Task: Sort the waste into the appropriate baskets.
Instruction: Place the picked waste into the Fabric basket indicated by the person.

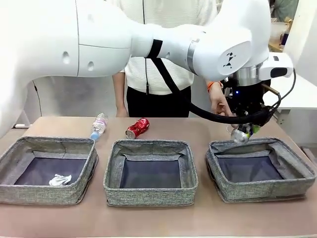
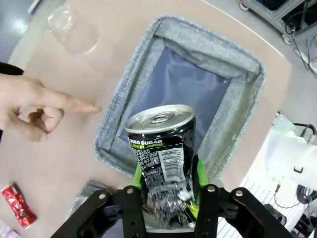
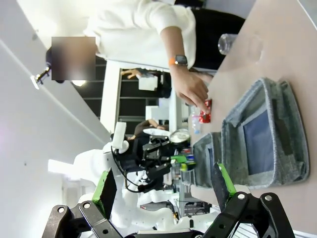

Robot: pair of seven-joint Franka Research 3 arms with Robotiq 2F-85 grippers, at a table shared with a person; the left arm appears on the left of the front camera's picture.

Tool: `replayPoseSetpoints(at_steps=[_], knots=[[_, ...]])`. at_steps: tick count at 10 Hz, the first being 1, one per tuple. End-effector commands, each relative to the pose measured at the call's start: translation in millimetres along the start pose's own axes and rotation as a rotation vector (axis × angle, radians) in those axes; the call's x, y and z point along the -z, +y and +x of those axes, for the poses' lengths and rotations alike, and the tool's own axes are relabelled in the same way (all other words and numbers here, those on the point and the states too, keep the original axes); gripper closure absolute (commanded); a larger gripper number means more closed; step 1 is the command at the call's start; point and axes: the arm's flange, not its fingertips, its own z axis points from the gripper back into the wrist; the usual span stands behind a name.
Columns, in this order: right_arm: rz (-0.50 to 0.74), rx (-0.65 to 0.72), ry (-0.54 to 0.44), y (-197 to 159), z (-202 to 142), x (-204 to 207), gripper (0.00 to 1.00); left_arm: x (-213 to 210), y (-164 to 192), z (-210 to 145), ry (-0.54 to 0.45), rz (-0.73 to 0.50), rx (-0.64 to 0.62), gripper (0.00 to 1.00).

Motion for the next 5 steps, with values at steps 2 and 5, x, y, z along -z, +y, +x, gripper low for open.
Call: replayPoseSetpoints(at_steps=[2,5], knots=[[-0.015,0.018,-0.005,5,-2,0,0.00,-9,-7,2,0.012,0.020,0.005,0.00],[-0.015,0.018,-0.005,5,-2,0,0.00,-23,2,-6,0.022,0.013,-0.004,0.00]])
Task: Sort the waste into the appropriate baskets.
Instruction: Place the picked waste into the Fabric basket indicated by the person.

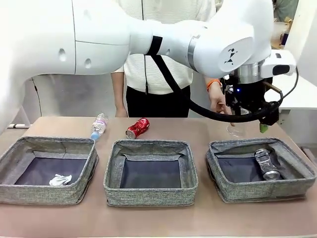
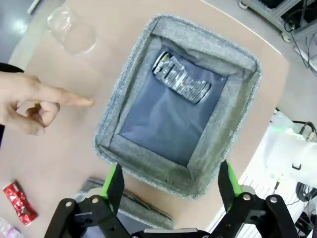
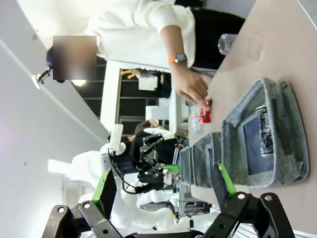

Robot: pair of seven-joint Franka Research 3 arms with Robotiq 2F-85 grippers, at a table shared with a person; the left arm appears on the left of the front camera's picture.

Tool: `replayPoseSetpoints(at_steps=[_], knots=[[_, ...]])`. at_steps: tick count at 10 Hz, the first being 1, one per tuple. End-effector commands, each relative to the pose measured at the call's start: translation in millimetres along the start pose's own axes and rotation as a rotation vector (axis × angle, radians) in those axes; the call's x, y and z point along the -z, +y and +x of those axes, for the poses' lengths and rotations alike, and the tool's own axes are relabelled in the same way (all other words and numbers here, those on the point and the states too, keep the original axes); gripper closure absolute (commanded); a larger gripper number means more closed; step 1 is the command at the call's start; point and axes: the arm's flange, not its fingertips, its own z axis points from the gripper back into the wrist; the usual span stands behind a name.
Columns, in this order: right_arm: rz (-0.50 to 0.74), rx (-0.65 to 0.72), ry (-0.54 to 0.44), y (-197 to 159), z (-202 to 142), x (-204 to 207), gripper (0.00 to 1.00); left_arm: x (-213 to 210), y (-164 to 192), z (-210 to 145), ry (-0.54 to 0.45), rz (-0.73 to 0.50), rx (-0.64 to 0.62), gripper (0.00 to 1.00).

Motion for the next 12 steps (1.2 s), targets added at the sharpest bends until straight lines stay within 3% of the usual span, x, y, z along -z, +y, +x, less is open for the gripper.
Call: replayPoseSetpoints(at_steps=[1,3,4,6,7,10,12], knots=[[-0.015,0.018,-0.004,5,-2,0,0.00,-22,15,-10,0.075,-0.009,0.007,0.00],[0.000,0.000,0.000,0,0,0,0.00,-73,65,-34,0.144,0.008,-0.045,0.00],[-0.048,-0.008,0.049,6,3,25,0.00,-110,90,-57,0.195,-0.004,-0.043,0.00],[-0.117,-0.058,0.230,27,-1,98,0.00,-188,136,-129,0.214,-0.085,-0.096,0.00],[-0.148,-0.099,0.353,42,-12,146,0.00,-228,166,-178,0.197,-0.131,-0.198,0.00],[-0.237,-0.175,0.621,74,-74,254,0.00,-288,260,-322,-0.010,-0.400,-0.472,0.00],[-0.260,-0.140,0.693,86,-97,290,0.00,-297,308,-423,-0.137,-0.676,-0.506,0.00]])
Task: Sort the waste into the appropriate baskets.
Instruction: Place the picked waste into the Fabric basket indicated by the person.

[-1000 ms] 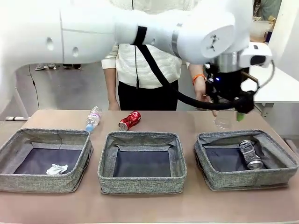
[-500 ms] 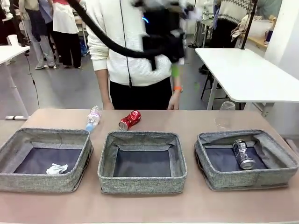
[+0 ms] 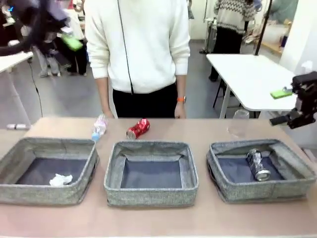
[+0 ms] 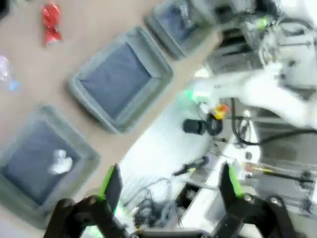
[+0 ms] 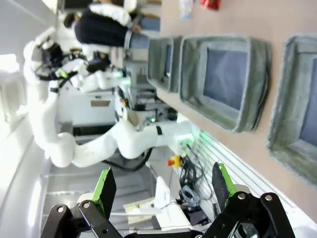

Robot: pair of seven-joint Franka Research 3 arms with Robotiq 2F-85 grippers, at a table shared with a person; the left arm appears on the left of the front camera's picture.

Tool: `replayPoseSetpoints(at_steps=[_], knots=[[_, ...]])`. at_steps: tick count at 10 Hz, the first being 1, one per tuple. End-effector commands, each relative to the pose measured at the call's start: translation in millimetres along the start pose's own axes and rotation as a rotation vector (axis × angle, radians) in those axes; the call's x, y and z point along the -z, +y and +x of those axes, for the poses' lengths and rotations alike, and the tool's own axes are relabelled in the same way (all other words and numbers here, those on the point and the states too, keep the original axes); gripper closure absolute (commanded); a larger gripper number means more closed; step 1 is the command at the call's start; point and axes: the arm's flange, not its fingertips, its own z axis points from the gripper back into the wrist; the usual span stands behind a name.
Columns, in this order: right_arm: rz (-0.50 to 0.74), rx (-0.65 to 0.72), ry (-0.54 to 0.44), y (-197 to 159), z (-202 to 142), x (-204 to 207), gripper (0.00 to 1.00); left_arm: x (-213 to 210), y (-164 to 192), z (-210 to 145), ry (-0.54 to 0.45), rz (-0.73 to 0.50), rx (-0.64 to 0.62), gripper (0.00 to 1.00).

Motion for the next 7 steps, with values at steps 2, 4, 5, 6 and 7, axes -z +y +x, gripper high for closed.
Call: replayPoseSetpoints(at_steps=[2,4,5,6,7], knots=[[0.152,0.153,-0.089,9,17,-5,0.00,-13,70,-73,-0.026,-0.359,-0.035,0.00],[0.220,0.255,-0.205,5,32,-24,0.00,-1,99,-114,-0.093,-0.456,-0.026,0.00],[0.245,0.252,-0.216,1,34,-42,0.00,8,108,-130,-0.156,-0.497,-0.050,0.00],[0.274,0.263,-0.224,-4,35,-57,0.00,22,112,-136,-0.178,-0.519,-0.143,0.00],[0.204,0.235,-0.173,-4,27,-31,0.00,-3,113,-125,-0.092,-0.461,-0.054,0.00]])
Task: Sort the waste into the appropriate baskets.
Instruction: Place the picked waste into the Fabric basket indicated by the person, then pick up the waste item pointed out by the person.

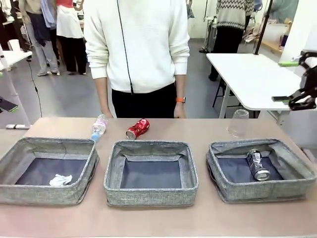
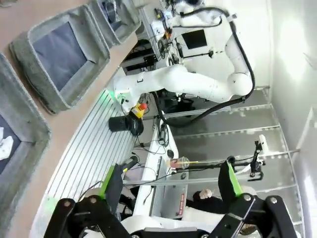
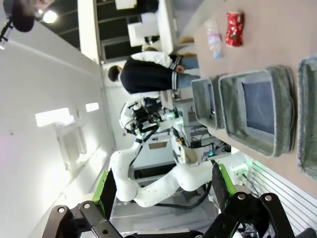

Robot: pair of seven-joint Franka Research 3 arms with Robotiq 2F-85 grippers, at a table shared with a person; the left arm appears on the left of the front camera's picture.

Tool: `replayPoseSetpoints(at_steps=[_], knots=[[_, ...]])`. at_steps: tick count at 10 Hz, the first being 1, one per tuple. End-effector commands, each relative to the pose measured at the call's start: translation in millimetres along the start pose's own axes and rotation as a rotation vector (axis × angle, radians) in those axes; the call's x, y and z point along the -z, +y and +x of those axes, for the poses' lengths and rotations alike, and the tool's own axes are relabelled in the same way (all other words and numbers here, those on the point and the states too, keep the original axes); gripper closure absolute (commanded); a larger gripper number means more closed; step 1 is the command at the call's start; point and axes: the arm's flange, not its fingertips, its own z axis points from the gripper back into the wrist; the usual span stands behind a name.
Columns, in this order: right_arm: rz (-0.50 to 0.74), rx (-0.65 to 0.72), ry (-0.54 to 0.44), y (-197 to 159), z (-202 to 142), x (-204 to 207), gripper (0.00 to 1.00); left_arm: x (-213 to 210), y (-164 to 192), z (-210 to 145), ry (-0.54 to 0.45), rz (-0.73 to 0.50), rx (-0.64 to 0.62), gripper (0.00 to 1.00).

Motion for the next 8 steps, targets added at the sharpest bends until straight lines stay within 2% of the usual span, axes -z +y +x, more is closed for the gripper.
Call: replayPoseSetpoints(at_steps=[1,8], knots=[[-0.032,-0.016,0.039,0.0,-8.0,18.4,0.00,-5.8,-17.0,11.8,0.037,0.035,0.033,0.00],[-0.032,-0.016,0.039,0.0,-8.0,18.4,0.00,-5.8,-17.0,11.8,0.037,0.035,0.033,0.00]])
